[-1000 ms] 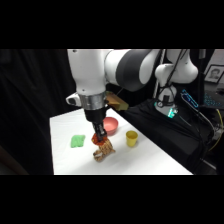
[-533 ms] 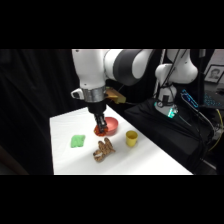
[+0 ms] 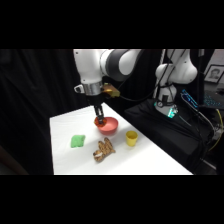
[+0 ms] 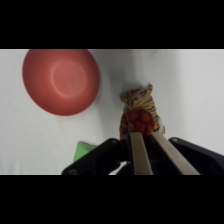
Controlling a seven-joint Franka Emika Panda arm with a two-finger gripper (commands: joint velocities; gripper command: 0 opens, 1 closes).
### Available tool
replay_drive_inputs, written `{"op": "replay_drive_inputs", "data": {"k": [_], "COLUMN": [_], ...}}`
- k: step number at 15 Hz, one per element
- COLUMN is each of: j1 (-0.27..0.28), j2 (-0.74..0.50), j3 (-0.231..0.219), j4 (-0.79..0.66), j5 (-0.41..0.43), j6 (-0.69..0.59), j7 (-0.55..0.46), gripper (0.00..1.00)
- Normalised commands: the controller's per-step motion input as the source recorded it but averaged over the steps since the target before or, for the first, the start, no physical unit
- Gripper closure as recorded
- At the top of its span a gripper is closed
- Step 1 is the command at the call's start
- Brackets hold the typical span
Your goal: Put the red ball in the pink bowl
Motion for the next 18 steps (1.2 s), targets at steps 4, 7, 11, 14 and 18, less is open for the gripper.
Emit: {"op": "replay_drive_inputs", "data": {"k": [4,7,11,14,18], "j1": [-0.118,-0.109,-0.087,-0.059,-0.035], "j2": [-0.24,-0.25,-0.24,-0.22,-0.19], "j3": [-0.047,-0.051,-0.056,-0.053,-0.042], "j4": [-0.23,-0.25,-0.27,-0.28,-0.3], "j5": [0.194,0.193,0.153,0.085,0.019], "j6": [0.08,0.09,0.14,0.27,0.35], "j7": [-0.22,-0.22,-0.2,-0.17,-0.13], "gripper": [0.96,0.96,0.96,0.96,0.96]}}
